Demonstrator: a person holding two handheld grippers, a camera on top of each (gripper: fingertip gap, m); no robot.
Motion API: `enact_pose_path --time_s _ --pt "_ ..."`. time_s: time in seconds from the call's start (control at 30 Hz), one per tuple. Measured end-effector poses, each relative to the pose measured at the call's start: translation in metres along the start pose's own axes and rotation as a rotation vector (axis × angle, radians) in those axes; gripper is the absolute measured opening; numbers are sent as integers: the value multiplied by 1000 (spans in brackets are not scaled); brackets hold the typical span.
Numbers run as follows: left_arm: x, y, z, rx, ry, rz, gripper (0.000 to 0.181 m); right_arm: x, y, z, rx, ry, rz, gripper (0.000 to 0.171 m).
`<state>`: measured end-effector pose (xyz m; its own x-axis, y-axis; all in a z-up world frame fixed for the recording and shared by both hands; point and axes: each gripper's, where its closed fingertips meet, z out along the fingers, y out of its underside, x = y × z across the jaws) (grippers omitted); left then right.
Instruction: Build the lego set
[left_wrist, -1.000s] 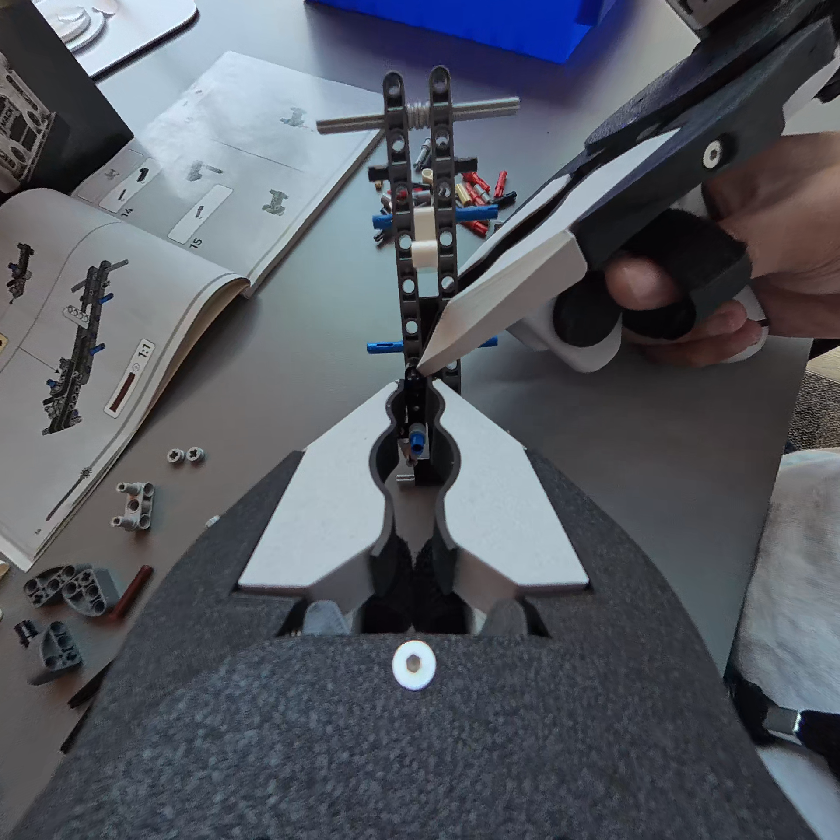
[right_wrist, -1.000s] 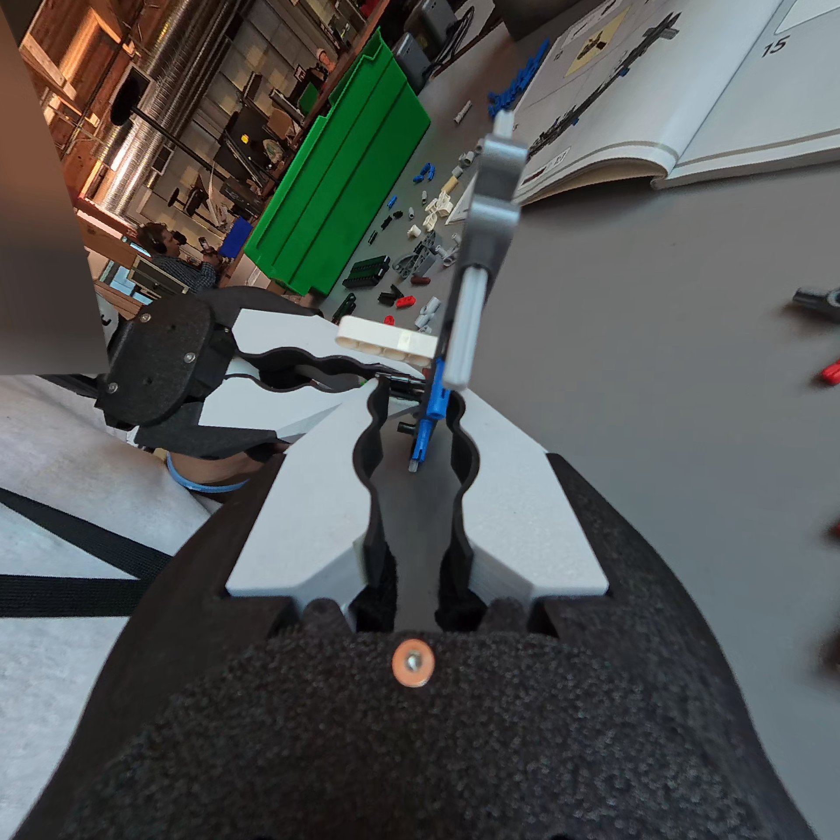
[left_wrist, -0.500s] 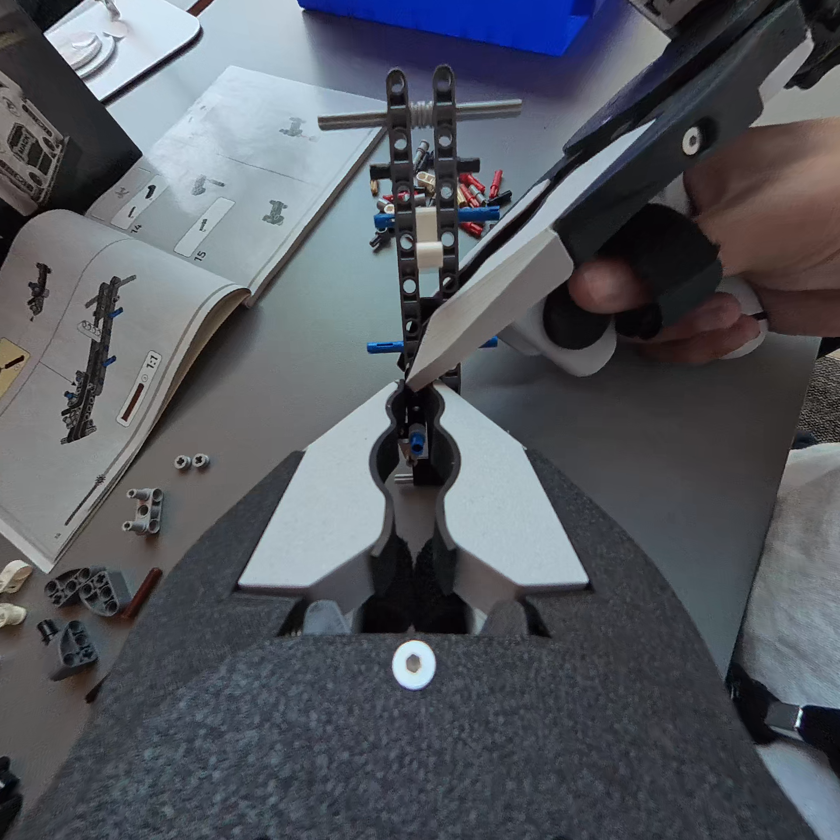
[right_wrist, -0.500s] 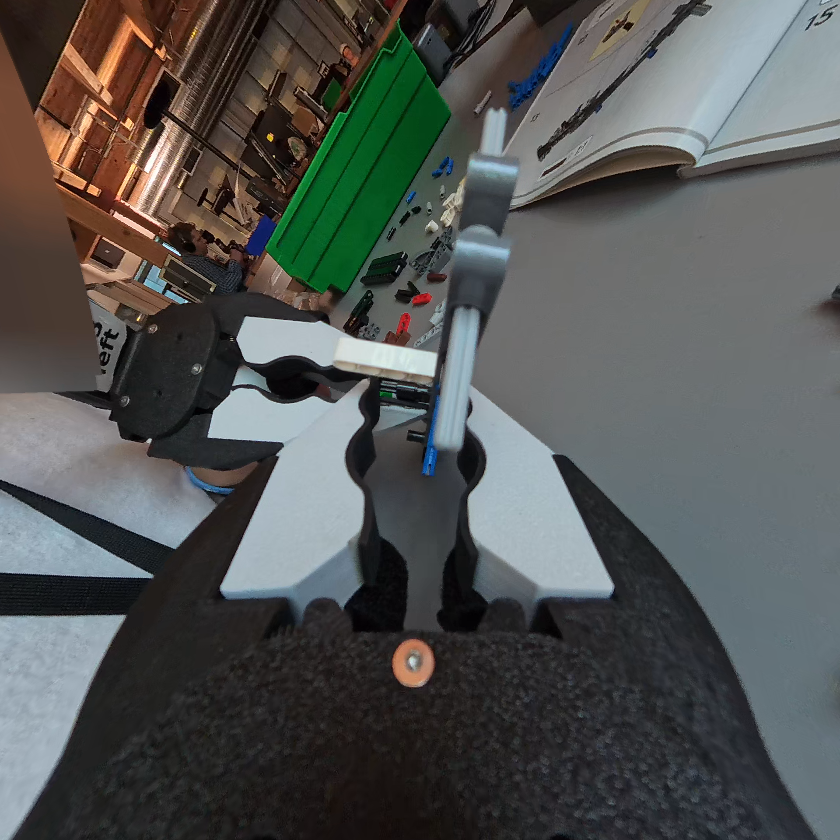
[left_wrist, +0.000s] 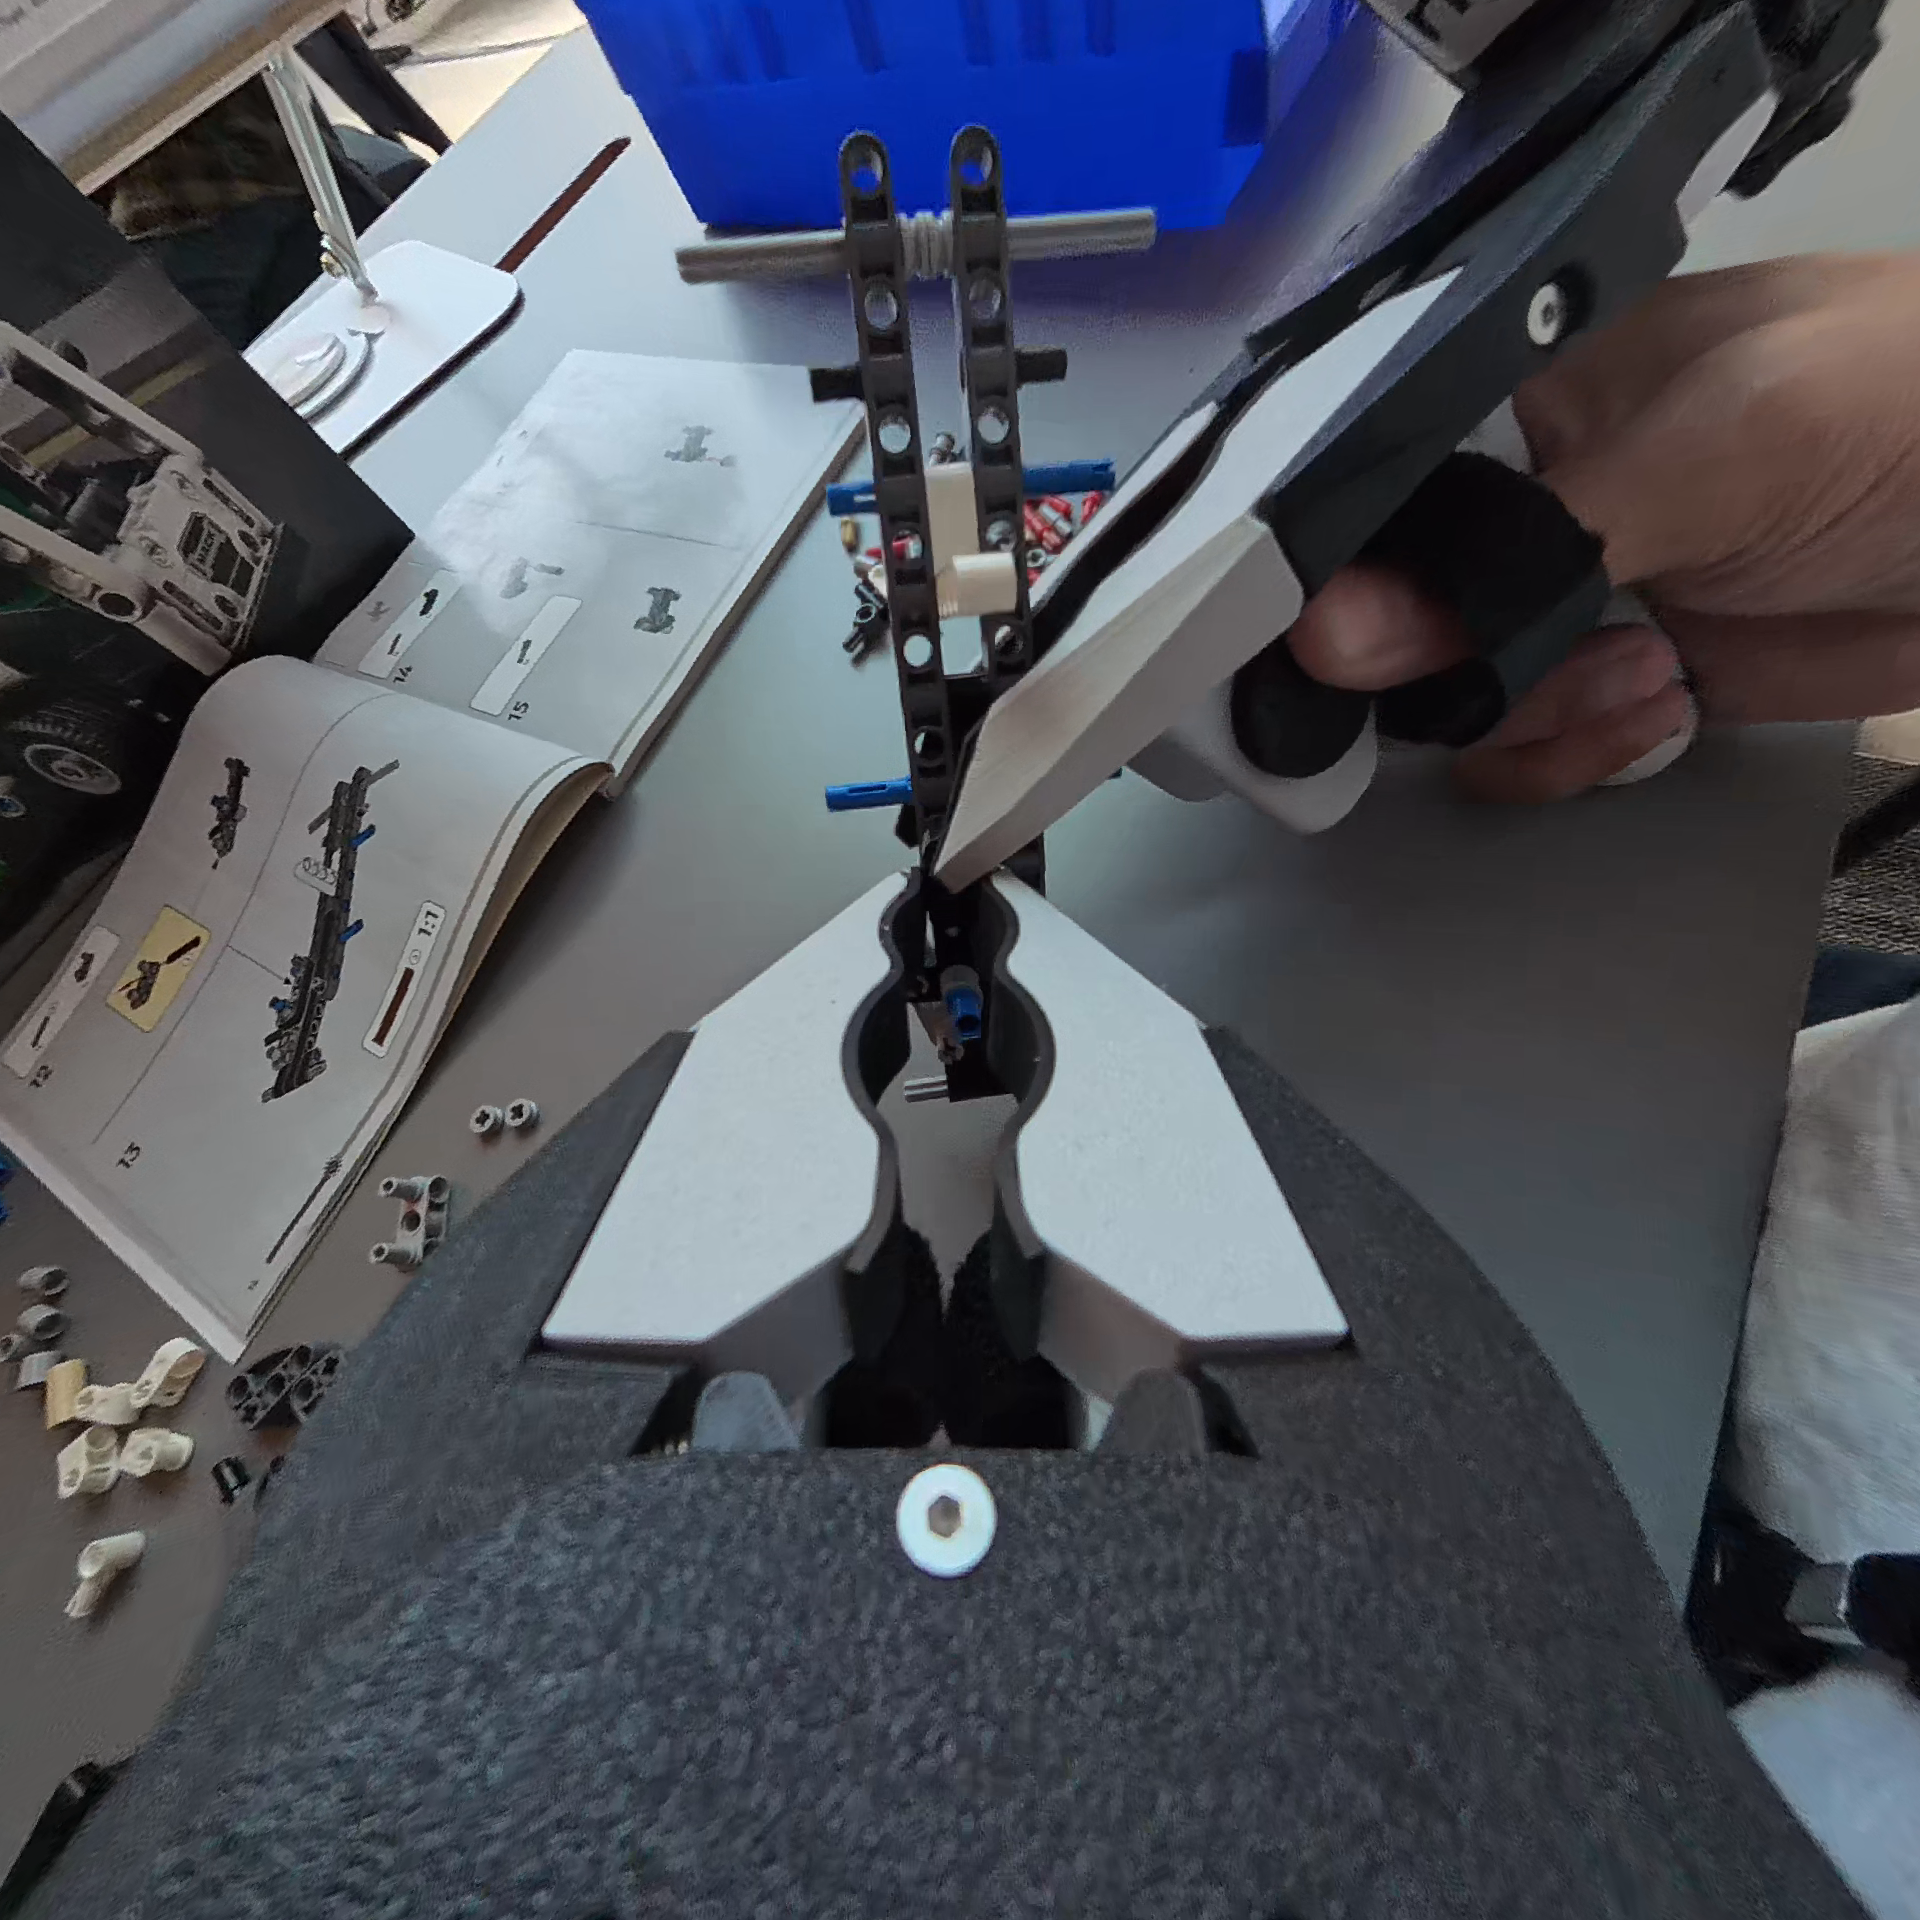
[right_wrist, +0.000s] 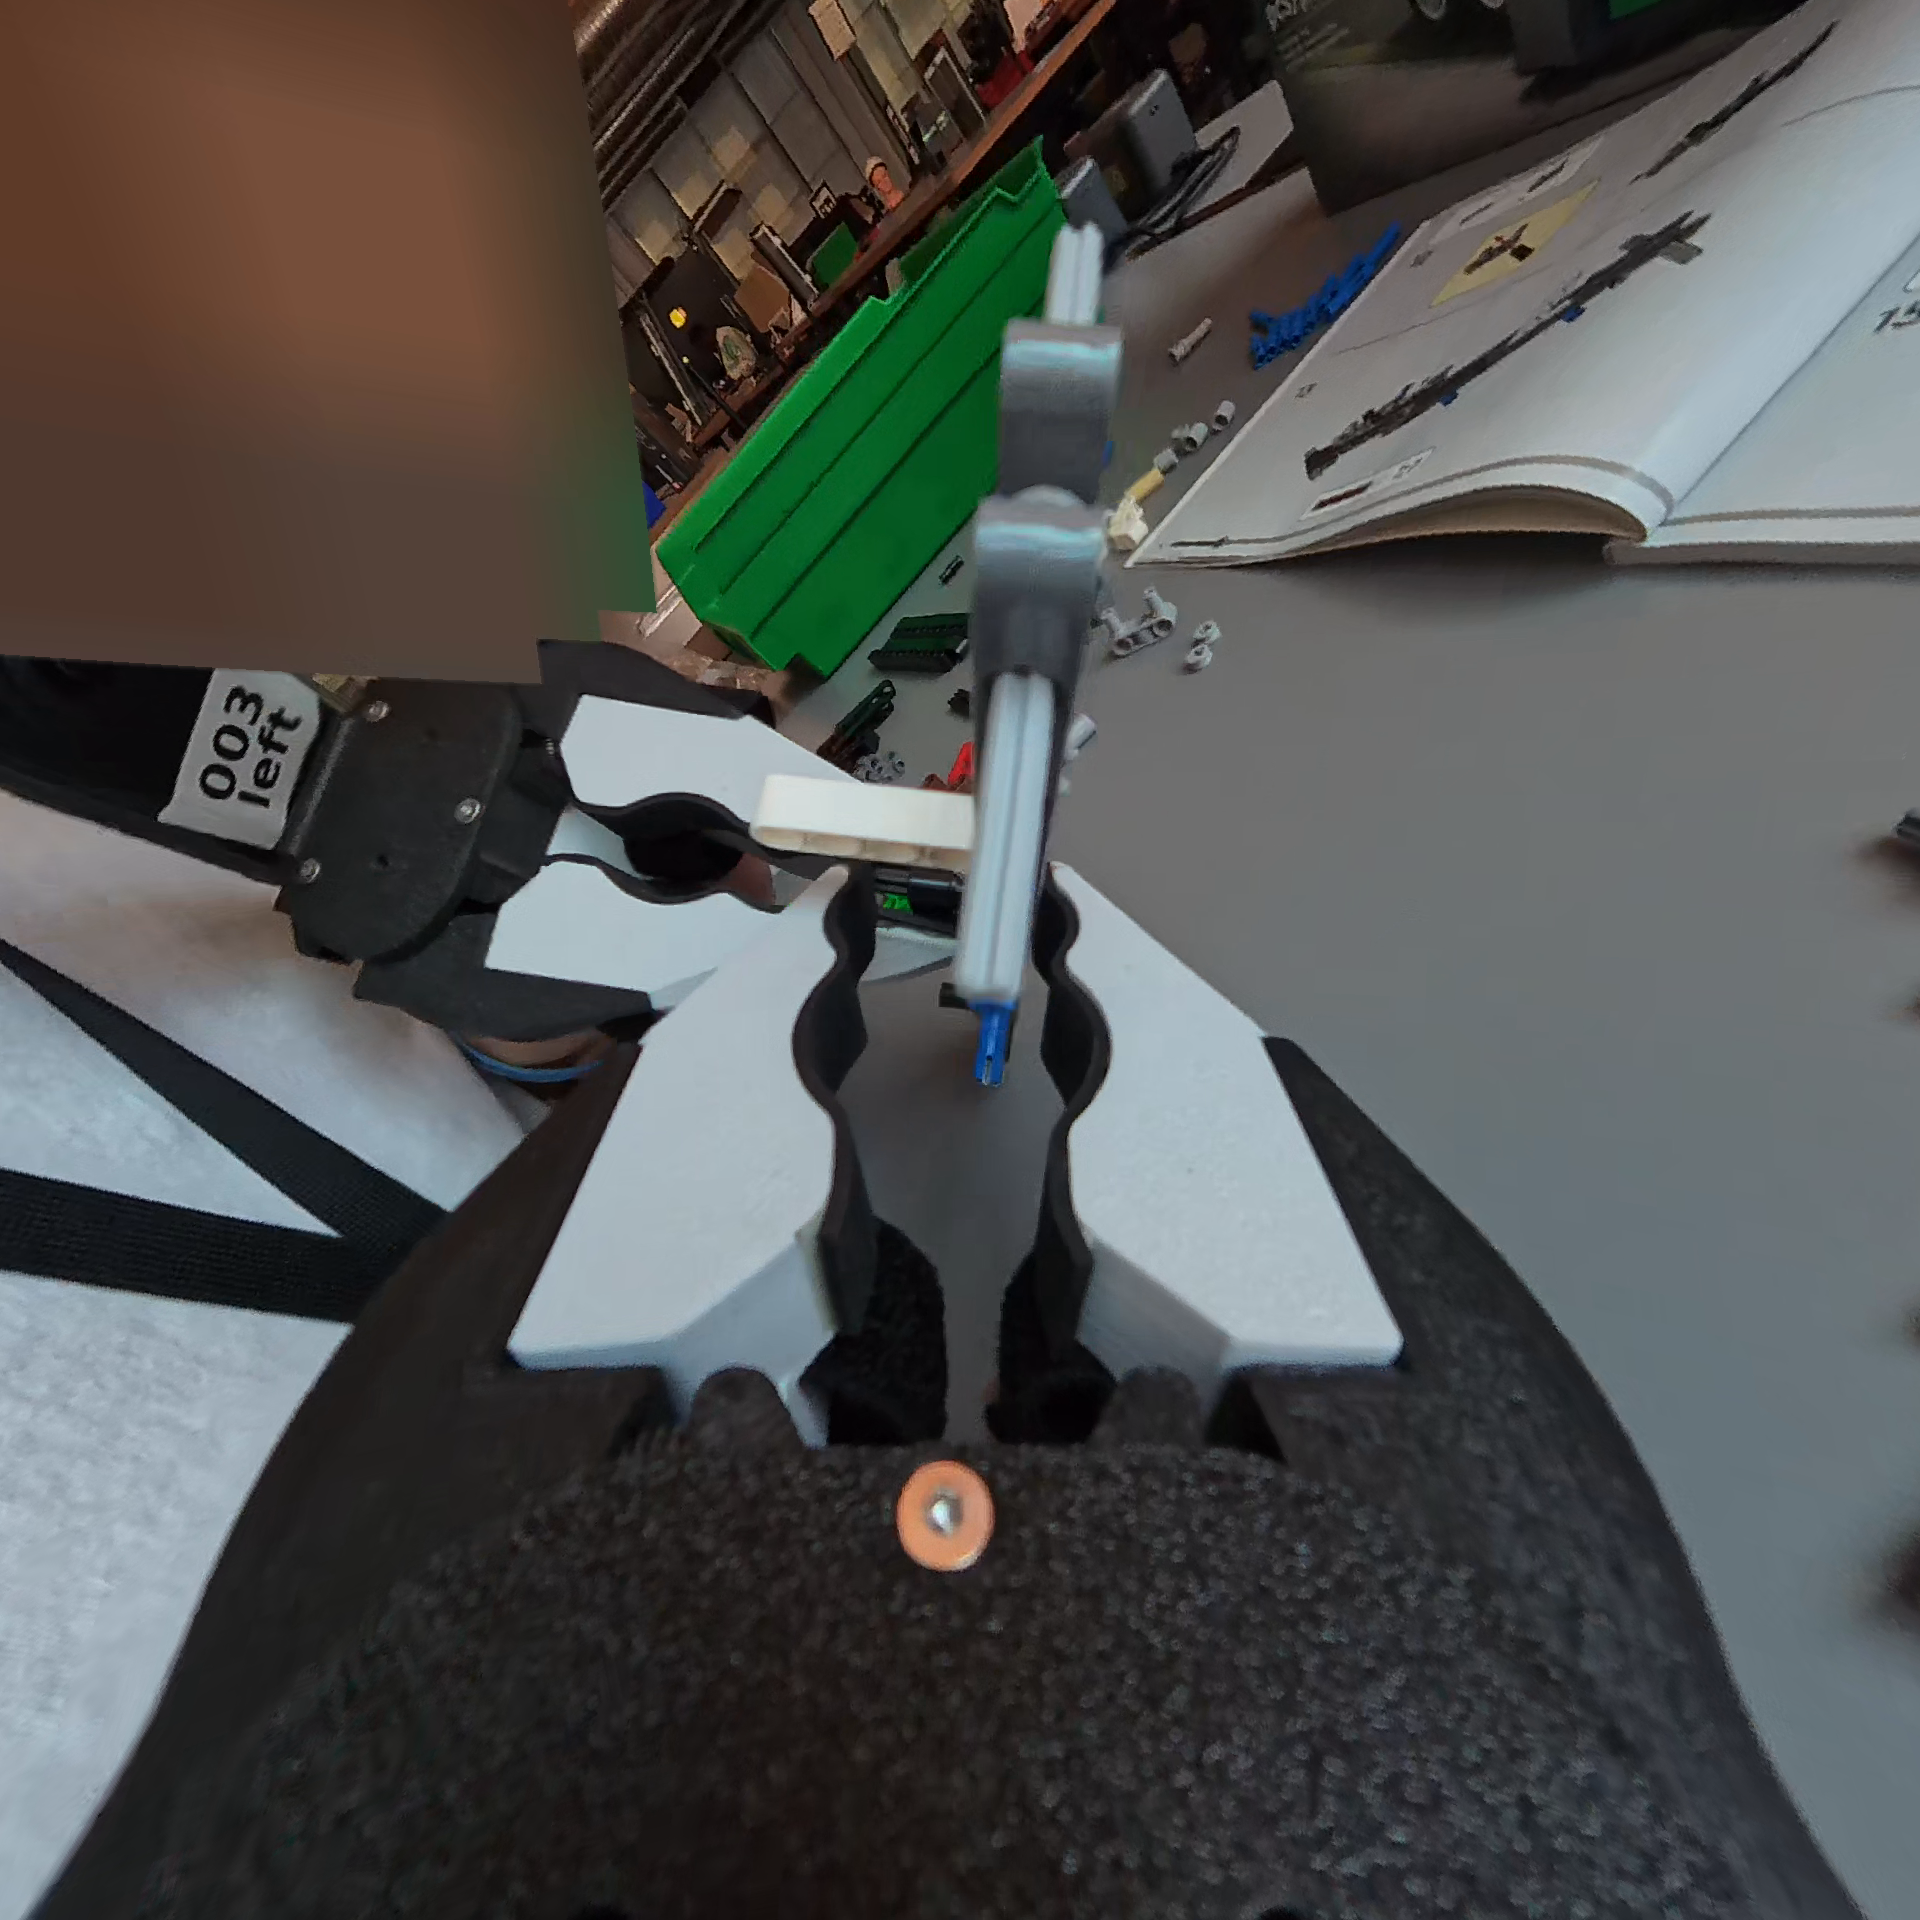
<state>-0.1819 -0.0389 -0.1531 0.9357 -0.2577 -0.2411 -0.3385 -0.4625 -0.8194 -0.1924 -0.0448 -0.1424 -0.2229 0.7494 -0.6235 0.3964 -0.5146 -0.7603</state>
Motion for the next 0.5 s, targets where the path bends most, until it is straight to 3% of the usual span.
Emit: enact_pose_path --time_s 0.3,0.5 --pt "2 -12 -26 102 352 -184 29 -14 3 -13 -66 -106 -193 28" --pt "16 -8 -31 29 608 -111 35 -27 4 -13 -77 -190 -274 28"
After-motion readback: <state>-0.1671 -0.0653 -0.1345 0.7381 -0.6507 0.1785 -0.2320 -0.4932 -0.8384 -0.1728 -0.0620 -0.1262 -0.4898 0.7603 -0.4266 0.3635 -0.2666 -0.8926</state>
